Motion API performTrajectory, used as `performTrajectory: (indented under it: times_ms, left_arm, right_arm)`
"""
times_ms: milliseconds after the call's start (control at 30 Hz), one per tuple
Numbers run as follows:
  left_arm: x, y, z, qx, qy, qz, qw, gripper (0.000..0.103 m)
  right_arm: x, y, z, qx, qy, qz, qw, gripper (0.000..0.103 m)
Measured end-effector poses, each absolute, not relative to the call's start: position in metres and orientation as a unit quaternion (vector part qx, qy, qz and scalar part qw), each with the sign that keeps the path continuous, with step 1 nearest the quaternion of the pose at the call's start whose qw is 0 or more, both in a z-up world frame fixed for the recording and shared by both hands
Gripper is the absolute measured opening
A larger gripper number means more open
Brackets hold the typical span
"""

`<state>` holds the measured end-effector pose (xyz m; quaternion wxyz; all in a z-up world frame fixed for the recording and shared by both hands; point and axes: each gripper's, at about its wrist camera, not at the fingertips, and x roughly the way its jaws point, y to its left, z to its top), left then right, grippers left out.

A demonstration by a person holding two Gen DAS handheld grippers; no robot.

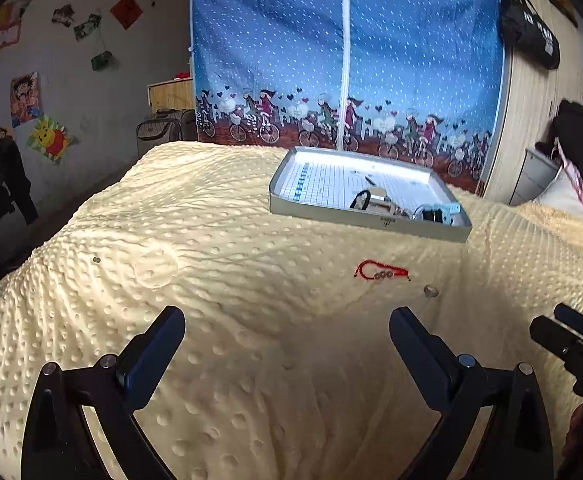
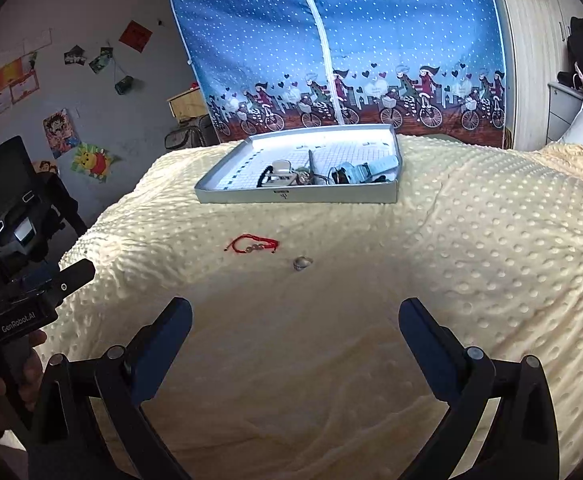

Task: Organize jewelry
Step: 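Withdraw both tools from the tray, then grasp the red string bracelet with the left tool while the right tool grasps the silver ring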

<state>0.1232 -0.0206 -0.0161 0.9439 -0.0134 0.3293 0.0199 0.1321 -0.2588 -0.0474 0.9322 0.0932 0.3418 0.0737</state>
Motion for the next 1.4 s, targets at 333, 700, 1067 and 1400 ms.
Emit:
performTrajectory:
  times_ms: [333,700,1067,1400]
  left_arm:
    - [0.175,-0.035,-0.034,0.018,0.383,-0.015,0.923,0.103]
    - [0.243,-0.051,-0.058,0.069,0.413,-0.078,0.905,0.103]
    - [0.278,-0.059,-0.079,0.044,0.452,-0.065,0.889,0.103]
    - [0.296,-0.070,-0.090,0.032,0.467,-0.122,0.875,0.057]
  right_arm:
    - [0.169,-0.259,-0.067,0.045,0.373,0.060,0.925,0.101]
    - [0.248,-0.252,-0.087,-0.003,0.378,0.117,0.918,0.101]
    - [0.285,-0.248,-0.122,0.026,0.410,0.139,0.901,0.101]
    - [0.276,-0.248,-0.118,0.031,0.390,0.149,0.908,0.101]
